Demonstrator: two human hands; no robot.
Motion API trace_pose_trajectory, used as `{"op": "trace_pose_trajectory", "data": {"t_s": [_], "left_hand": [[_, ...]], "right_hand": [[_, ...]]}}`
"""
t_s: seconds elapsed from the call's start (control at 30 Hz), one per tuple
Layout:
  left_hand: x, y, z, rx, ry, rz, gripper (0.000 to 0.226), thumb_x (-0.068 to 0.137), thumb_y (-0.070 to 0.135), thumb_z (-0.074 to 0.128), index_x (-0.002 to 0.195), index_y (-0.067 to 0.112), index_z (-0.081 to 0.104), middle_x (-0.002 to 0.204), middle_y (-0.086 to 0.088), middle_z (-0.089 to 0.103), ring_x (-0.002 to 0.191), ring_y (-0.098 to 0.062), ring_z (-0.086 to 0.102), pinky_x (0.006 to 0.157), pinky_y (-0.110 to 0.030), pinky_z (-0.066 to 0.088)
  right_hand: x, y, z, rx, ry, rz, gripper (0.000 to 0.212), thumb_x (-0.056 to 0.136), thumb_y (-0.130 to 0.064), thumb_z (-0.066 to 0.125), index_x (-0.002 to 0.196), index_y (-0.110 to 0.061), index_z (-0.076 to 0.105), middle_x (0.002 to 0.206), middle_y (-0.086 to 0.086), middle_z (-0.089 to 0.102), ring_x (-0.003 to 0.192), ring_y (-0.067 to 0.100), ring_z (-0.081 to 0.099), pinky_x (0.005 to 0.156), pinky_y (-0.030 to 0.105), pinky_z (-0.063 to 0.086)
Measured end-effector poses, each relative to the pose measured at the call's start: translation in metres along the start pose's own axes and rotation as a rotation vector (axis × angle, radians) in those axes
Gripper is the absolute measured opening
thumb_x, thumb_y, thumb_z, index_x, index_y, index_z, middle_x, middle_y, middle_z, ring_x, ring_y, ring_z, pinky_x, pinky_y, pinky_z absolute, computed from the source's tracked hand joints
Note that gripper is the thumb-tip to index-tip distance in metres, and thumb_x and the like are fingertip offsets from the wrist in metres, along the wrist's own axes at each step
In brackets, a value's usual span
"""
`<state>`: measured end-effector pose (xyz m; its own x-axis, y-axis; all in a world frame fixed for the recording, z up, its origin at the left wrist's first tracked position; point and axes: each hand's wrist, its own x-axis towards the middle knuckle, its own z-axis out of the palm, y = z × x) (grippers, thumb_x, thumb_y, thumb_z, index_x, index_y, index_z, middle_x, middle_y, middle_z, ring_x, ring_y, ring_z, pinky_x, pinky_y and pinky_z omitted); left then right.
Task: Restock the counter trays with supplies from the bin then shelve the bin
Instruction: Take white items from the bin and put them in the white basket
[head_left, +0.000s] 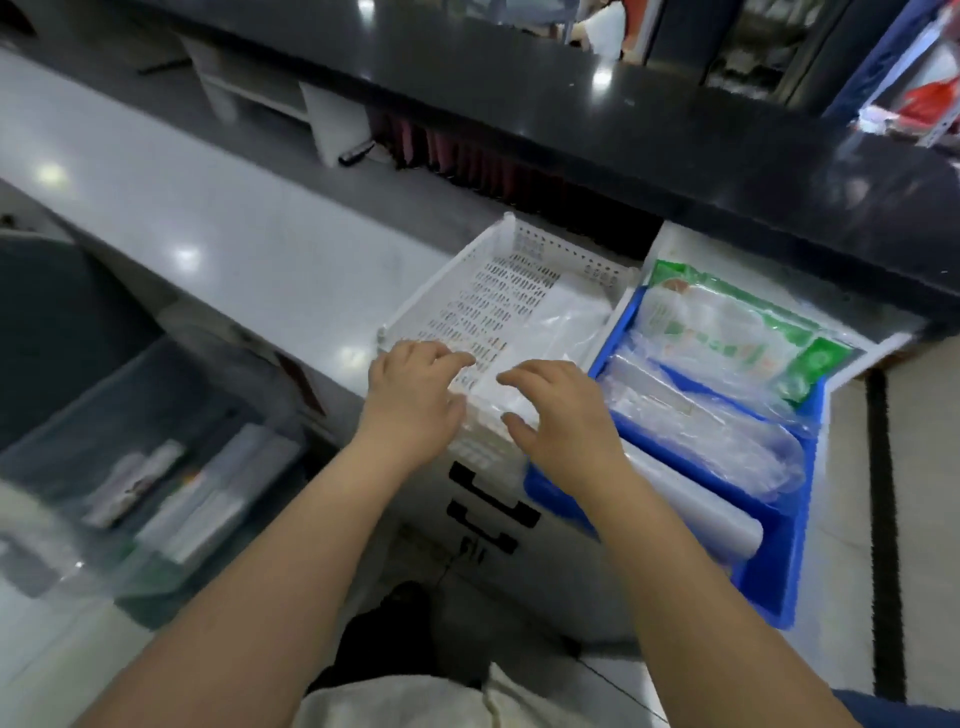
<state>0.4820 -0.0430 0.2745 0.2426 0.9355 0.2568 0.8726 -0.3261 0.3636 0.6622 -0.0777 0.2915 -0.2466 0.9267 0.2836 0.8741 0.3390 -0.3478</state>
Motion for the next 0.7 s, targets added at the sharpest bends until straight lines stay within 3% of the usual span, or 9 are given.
{"op": "trace_pose_trajectory", "data": {"t_s": [0.13, 0.37, 0.57, 0.7], "left_hand": [[-0.026, -0.072, -0.028, 0.056, 0.052, -0.16, 0.041, 0.08, 0.024, 0.063, 0.121, 0.028, 0.061, 0.115, 0.002, 0.06, 0.112, -0.026, 0.047, 0.091, -0.042, 0.034], [-0.072, -0.231, -0.081, 0.164, 0.124, -0.389, 0.038, 0.078, 0.027, 0.067, 0.116, 0.027, 0.064, 0.109, 0.001, 0.063, 0.106, -0.027, 0.05, 0.085, -0.043, 0.041], [-0.125, -0.379, -0.113, 0.162, 0.069, -0.622, 0.037, 0.082, 0.028, 0.064, 0.119, 0.029, 0.062, 0.113, 0.001, 0.062, 0.109, -0.027, 0.048, 0.086, -0.042, 0.04], [-0.157, -0.448, -0.104, 0.127, -0.058, -0.758, 0.041, 0.082, 0.03, 0.063, 0.123, 0.031, 0.06, 0.119, -0.001, 0.061, 0.11, -0.028, 0.048, 0.086, -0.039, 0.038]], "right_hand": [[0.038, -0.054, 0.036, 0.007, -0.056, -0.151, 0.034, 0.073, -0.013, 0.074, 0.106, -0.01, 0.069, 0.106, 0.009, 0.069, 0.096, 0.034, 0.061, 0.081, 0.045, 0.048], [0.12, -0.173, 0.127, 0.011, -0.176, -0.35, 0.032, 0.076, -0.016, 0.067, 0.107, -0.013, 0.067, 0.11, 0.008, 0.066, 0.098, 0.036, 0.058, 0.08, 0.047, 0.046], [0.176, -0.275, 0.238, 0.046, -0.295, -0.487, 0.038, 0.083, -0.022, 0.063, 0.121, -0.02, 0.06, 0.122, 0.0, 0.06, 0.112, 0.025, 0.051, 0.093, 0.04, 0.042], [0.192, -0.312, 0.307, 0.1, -0.427, -0.433, 0.038, 0.082, -0.019, 0.066, 0.119, -0.019, 0.061, 0.121, 0.0, 0.06, 0.115, 0.024, 0.048, 0.096, 0.038, 0.041]]}}
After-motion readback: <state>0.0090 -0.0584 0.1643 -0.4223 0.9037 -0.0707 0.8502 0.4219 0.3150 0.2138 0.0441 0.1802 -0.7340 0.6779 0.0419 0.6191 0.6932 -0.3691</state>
